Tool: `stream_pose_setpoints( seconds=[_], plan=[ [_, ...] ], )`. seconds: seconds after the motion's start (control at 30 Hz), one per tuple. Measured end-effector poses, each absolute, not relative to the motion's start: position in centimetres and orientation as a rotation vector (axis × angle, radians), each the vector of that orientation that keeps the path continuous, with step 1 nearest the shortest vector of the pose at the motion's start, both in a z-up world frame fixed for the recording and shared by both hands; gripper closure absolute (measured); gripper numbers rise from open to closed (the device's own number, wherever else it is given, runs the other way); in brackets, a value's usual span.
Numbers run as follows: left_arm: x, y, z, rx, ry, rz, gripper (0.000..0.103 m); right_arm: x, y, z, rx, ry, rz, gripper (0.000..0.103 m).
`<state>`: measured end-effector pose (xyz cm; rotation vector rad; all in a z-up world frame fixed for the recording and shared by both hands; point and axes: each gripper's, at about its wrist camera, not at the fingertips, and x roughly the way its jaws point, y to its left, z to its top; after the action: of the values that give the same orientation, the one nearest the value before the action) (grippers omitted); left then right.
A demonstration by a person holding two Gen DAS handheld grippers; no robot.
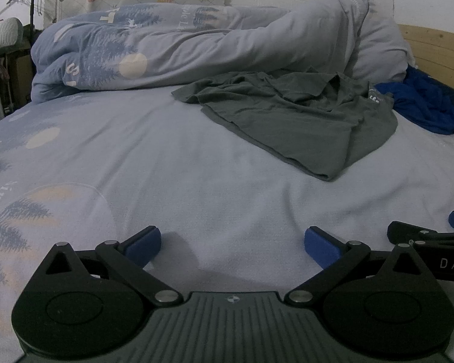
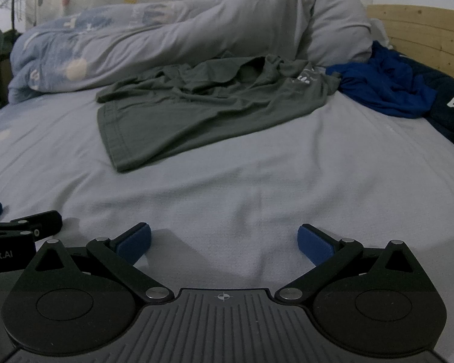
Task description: Fold clothes
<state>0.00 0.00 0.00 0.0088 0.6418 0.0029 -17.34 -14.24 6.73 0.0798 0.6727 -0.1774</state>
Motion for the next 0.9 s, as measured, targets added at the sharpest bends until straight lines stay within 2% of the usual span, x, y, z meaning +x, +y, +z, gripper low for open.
stream_pose_setpoints(
  seconds=[0.9],
  plan=[
    [0.02,-0.15,-0.01,0.017,0.645,0.007,0.000,-17.35,-14.08,6.85,0.071,0.682,-0.183,0.000]
  ],
)
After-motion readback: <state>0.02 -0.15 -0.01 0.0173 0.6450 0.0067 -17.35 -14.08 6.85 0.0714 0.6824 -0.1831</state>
